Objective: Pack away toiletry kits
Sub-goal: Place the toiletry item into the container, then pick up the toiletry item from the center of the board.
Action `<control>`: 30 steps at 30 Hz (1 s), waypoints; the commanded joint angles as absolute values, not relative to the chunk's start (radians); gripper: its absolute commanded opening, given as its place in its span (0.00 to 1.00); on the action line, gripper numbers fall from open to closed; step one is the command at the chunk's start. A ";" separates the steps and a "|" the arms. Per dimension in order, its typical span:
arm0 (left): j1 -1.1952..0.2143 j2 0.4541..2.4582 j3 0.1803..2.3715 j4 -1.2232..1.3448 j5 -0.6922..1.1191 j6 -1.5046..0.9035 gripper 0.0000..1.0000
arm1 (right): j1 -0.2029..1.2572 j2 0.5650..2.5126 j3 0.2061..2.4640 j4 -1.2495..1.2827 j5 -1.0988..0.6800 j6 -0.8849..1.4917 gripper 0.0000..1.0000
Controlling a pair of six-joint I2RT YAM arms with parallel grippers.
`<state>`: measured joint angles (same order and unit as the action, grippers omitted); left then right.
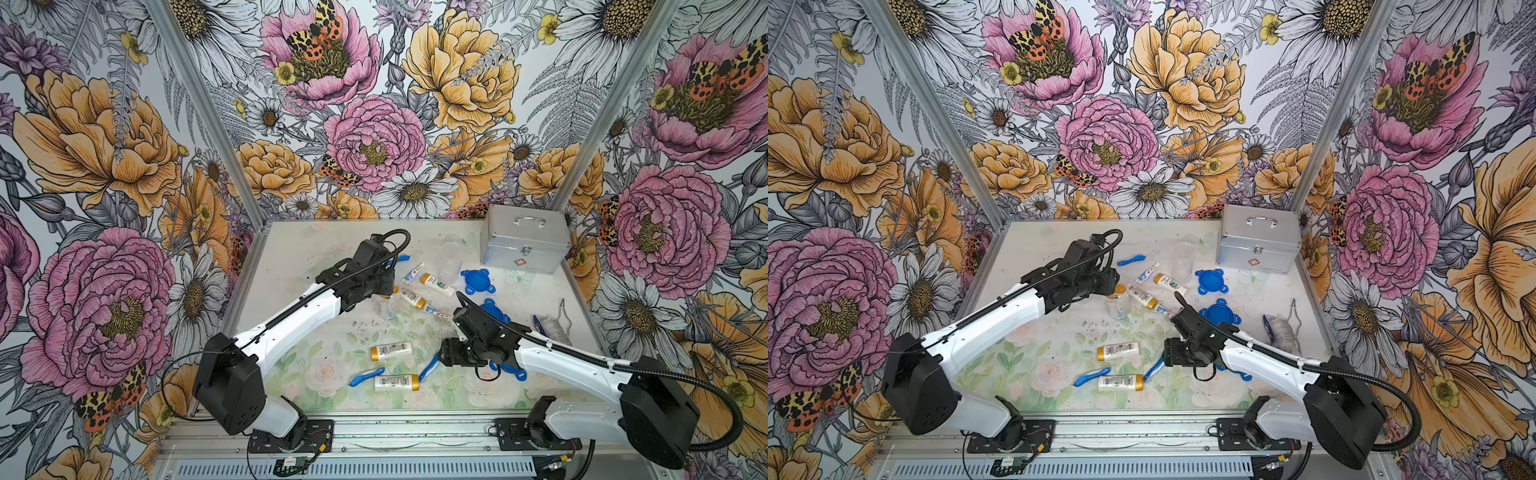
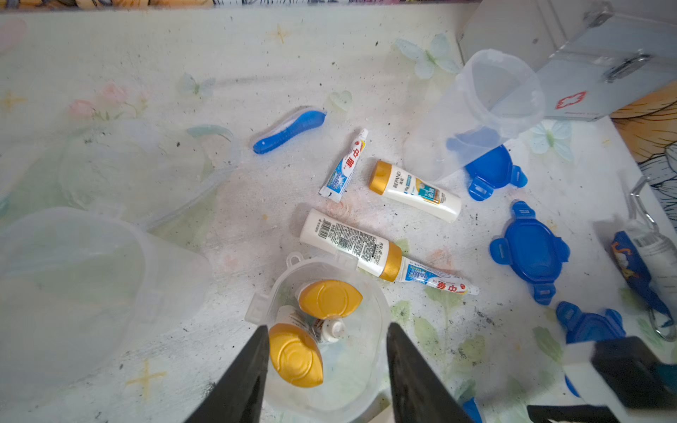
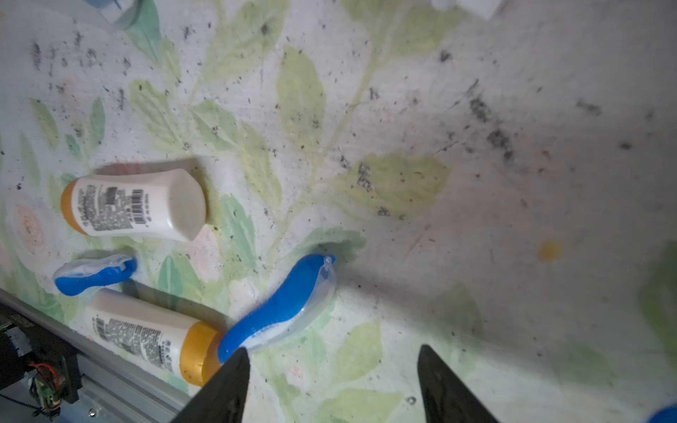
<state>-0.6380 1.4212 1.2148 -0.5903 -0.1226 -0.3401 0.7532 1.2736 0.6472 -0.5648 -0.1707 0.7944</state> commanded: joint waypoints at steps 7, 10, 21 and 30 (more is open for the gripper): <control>-0.588 1.246 1.139 -0.653 -0.068 -0.397 0.56 | 0.849 1.456 0.773 -0.537 -0.198 0.810 0.61; -0.561 1.221 1.128 -0.664 -0.054 -0.396 0.56 | 0.869 1.507 0.797 -0.539 -0.196 0.802 0.58; -0.499 1.190 1.109 -0.681 -0.005 -0.391 0.57 | 0.913 1.601 0.808 -0.649 -0.086 0.765 0.43; -0.508 1.190 1.094 -0.703 0.005 -0.394 0.57 | 0.912 1.564 0.809 -0.748 0.029 0.715 0.37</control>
<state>-0.5064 1.2098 1.1080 -0.6849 -0.0204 -0.3866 0.9108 1.5566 0.8288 -0.6456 -0.0502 0.7441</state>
